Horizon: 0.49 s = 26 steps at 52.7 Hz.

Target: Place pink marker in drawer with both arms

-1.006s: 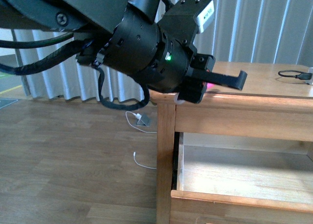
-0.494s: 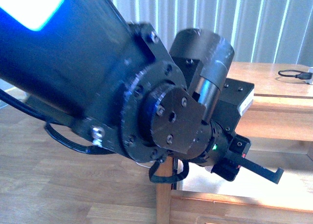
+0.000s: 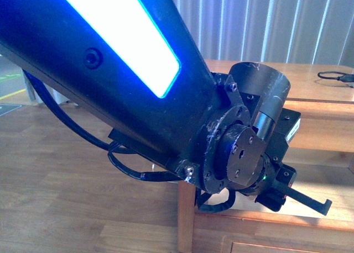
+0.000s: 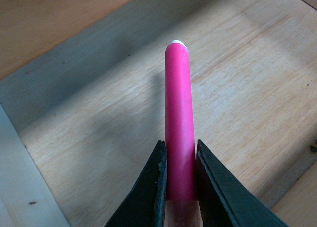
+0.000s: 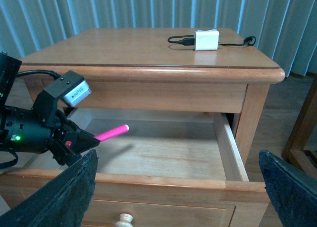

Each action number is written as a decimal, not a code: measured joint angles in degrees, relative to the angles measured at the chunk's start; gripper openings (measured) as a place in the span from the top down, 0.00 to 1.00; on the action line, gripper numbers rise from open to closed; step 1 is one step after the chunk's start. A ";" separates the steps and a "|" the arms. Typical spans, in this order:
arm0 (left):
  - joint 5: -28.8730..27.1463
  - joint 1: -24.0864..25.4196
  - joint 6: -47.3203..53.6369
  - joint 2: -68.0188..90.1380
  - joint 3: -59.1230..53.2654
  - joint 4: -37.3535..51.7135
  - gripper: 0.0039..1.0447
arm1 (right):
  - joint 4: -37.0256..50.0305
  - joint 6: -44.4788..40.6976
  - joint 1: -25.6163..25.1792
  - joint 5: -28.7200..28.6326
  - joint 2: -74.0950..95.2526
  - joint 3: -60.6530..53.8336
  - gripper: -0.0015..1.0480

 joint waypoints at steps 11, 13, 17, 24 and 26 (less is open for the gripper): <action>-1.77 0.02 -0.11 0.13 -0.20 0.55 0.64 | 0.00 0.00 0.00 0.00 0.00 0.00 0.08; -1.97 0.09 -0.11 0.02 -0.42 0.70 0.61 | 0.00 0.00 0.02 0.00 0.00 0.00 0.08; -2.95 0.37 0.02 -0.63 -1.46 1.25 0.51 | 0.00 0.00 0.02 0.00 0.00 0.00 0.08; -3.72 1.57 -0.11 -4.74 -5.99 4.24 0.27 | 0.00 0.00 0.00 0.00 0.00 0.00 0.08; -3.28 1.97 -0.70 -7.13 -8.04 5.53 0.19 | 0.00 -0.02 0.00 0.00 0.00 0.00 0.08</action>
